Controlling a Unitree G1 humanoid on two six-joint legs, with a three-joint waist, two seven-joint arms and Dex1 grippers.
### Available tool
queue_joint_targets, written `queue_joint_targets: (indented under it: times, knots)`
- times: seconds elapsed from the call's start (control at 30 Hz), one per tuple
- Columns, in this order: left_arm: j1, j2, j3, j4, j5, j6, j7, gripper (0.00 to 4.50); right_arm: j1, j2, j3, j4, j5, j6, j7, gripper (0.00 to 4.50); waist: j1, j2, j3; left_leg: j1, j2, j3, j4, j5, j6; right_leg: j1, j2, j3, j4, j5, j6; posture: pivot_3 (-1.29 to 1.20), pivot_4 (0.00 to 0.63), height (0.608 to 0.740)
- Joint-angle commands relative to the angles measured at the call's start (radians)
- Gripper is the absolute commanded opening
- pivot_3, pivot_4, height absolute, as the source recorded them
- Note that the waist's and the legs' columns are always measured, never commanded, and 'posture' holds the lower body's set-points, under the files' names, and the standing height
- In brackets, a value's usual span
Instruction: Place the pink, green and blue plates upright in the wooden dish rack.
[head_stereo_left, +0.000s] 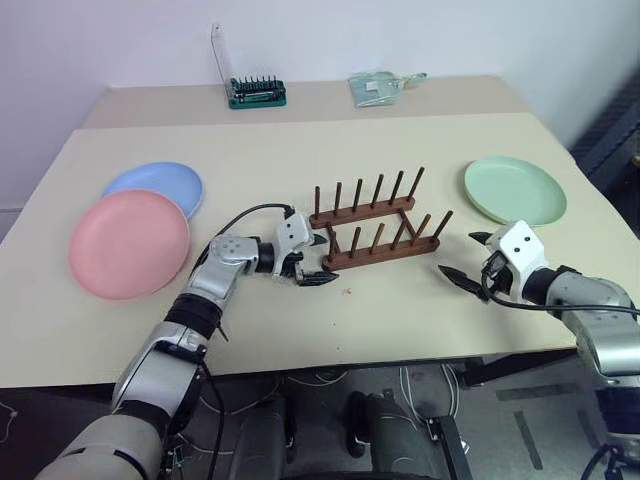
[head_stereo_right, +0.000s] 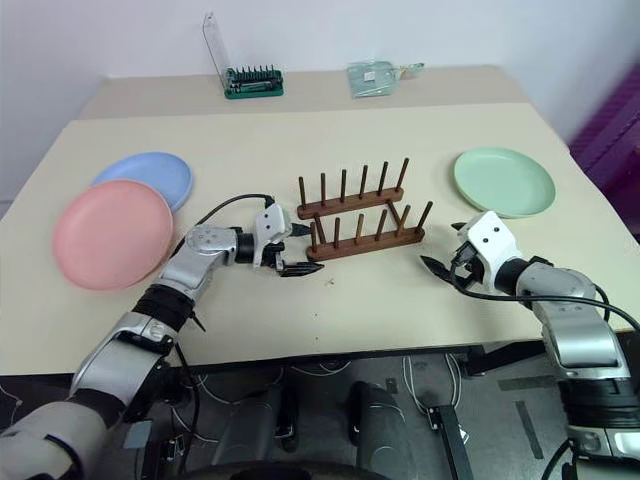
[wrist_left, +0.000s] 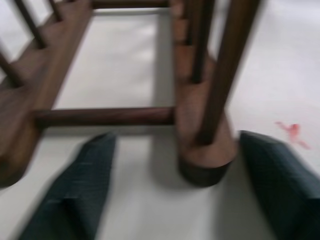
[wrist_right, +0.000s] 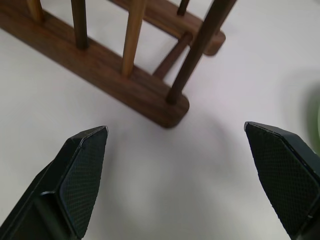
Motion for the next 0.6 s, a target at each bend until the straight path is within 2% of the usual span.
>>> queue_joint_targets:
  times: [0.03,0.1,0.13,0.23,0.3,0.33,0.47,0.6]
  knots:
    - [0.121,0.104,0.033,-0.168,0.001,0.141,0.001,4.13,0.024,-0.040,-0.033,-0.055,0.025,-0.001,0.050,3.96,-0.006,0.000,0.000,0.000,0.000,0.000,0.000,0.000,0.000,0.000,0.001,0.000,0.000,0.001,0.001,0.00,0.150,0.730]
    - [0.224,0.163,0.047,-0.350,-0.045,0.235,-0.031,3.52,0.038,-0.046,-0.016,-0.069,0.032,-0.003,0.080,3.27,-0.019,0.001,0.000,0.001,0.001,0.000,-0.001,0.000,0.000,0.000,0.001,0.000,0.001,0.000,0.000,0.00,0.150,0.730]
    - [0.269,0.181,0.047,-0.441,-0.071,0.273,-0.043,3.22,0.032,-0.040,-0.003,-0.067,0.031,0.000,0.083,2.71,-0.024,0.001,-0.001,0.001,0.002,0.000,-0.001,0.000,0.000,0.000,0.001,0.000,0.001,0.000,0.000,0.00,0.150,0.730]
    - [0.325,0.180,0.023,-0.600,-0.090,0.348,-0.013,1.82,0.009,-0.019,0.040,-0.054,0.008,0.005,0.080,1.20,-0.019,0.002,-0.001,0.002,0.003,0.000,-0.002,0.000,0.000,0.000,0.001,0.000,0.001,-0.001,-0.002,0.00,0.150,0.730]
    - [0.332,0.163,-0.004,-0.651,-0.064,0.374,0.024,0.72,-0.005,-0.012,0.071,-0.041,-0.010,0.022,0.074,0.13,-0.004,0.003,-0.002,0.001,0.002,-0.001,0.000,0.000,0.000,0.001,-0.001,0.000,0.001,-0.002,-0.002,0.00,0.150,0.730]
    - [0.331,0.137,-0.031,-0.670,-0.044,0.385,0.053,0.31,-0.024,0.000,0.101,-0.019,-0.040,0.017,0.054,0.00,0.004,0.003,-0.002,0.001,0.002,0.000,0.001,0.000,-0.001,0.001,-0.001,0.000,0.001,-0.001,-0.002,0.00,0.150,0.730]
    - [0.309,0.070,-0.109,-0.643,0.077,0.379,0.184,0.31,-0.077,0.041,0.170,0.024,-0.109,0.017,0.000,0.00,0.019,0.003,-0.002,-0.001,0.000,-0.001,0.003,-0.001,0.000,0.002,-0.002,0.000,0.000,-0.001,-0.002,0.00,0.150,0.730]
    - [0.281,-0.007,-0.117,-0.544,0.170,0.395,0.360,0.31,-0.138,0.104,0.221,0.087,-0.185,0.014,-0.088,0.00,0.025,0.003,-0.005,0.000,0.000,-0.001,0.004,-0.001,0.000,0.003,-0.002,0.000,0.000,-0.001,-0.001,0.00,0.150,0.730]
